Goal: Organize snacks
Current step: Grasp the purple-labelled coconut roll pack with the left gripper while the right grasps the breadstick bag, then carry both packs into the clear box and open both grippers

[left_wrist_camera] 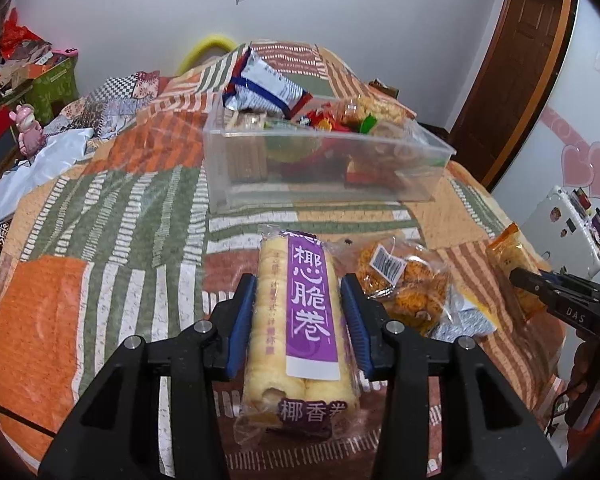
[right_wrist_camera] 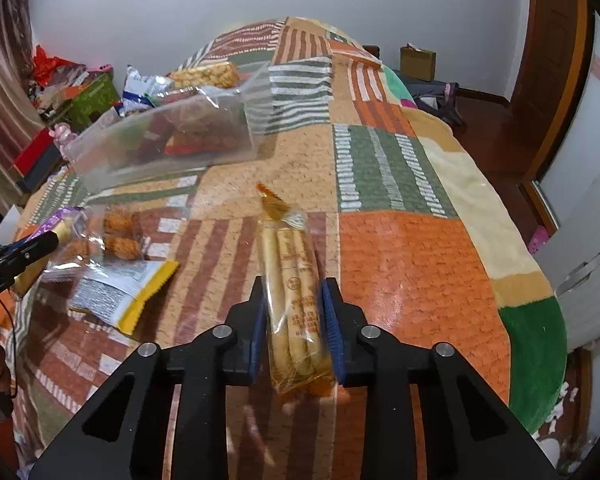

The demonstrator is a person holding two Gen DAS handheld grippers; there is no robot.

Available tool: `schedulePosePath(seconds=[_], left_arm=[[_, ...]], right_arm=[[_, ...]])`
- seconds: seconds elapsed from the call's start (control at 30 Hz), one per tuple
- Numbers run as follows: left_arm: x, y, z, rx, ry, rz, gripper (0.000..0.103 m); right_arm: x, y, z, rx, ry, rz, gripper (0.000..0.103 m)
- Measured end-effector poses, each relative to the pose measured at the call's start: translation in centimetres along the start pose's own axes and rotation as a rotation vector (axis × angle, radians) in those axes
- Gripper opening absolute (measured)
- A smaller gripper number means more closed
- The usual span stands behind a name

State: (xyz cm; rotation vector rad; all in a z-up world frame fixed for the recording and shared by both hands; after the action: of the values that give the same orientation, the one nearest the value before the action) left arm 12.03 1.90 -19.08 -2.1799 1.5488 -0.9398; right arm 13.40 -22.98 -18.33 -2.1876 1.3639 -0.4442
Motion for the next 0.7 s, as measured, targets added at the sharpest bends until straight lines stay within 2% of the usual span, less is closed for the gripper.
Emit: schedulePosePath(seconds=[0.1, 0.2, 0.4, 0.47, 0.53, 0.7], left_arm=[[0.2, -0.9, -0.5, 0.015, 0.016, -0.003, 0.018], [0.4, -1.7, -1.0, 0.032, 0.032, -0.011, 0.018], [0.8, -1.9, -1.2, 0.041, 0.013, 0.023, 0.018], [0.7, -1.8, -0.9, 0.027, 0.002, 0.026, 0.025], [0.4, -1.7, -0.8, 0.022, -0.006, 0.018, 0.043], [-0.7, -1.0, -0.7, 0.014, -0.031, 0.011, 0.059]], right_arm=[[-0.2, -0.7, -0.4, 0.023, -0.004, -0.002, 0.022], [-0.5, -1.5, -0.9, 0.048, -0.006, -0.008, 0.022], [-1.1, -2.2, -1.0, 0.066, -0.02, -0.015, 0.022], [-1.1, -2.4, -1.0, 0.074, -0.025, -0.01, 0.022], [-1.2, -2.6, -1.1, 0.08, -0.029, -0.009, 0.022], [-1.4, -3.0, -1.5, 0.098, -0.036, -0.015, 0.022]])
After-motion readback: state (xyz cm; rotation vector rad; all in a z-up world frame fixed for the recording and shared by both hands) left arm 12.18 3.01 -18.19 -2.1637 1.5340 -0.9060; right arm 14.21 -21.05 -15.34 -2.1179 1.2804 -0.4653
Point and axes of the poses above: each gripper's, at about its wrist camera, not at the fingertips, and z roughly the way its jaws point, x to its right, y to its underside, the point moved 5 cm from there along z, roughly the way its jaws point, and after that the axes turned 14 degrees about -z, right-handed, at the moved point
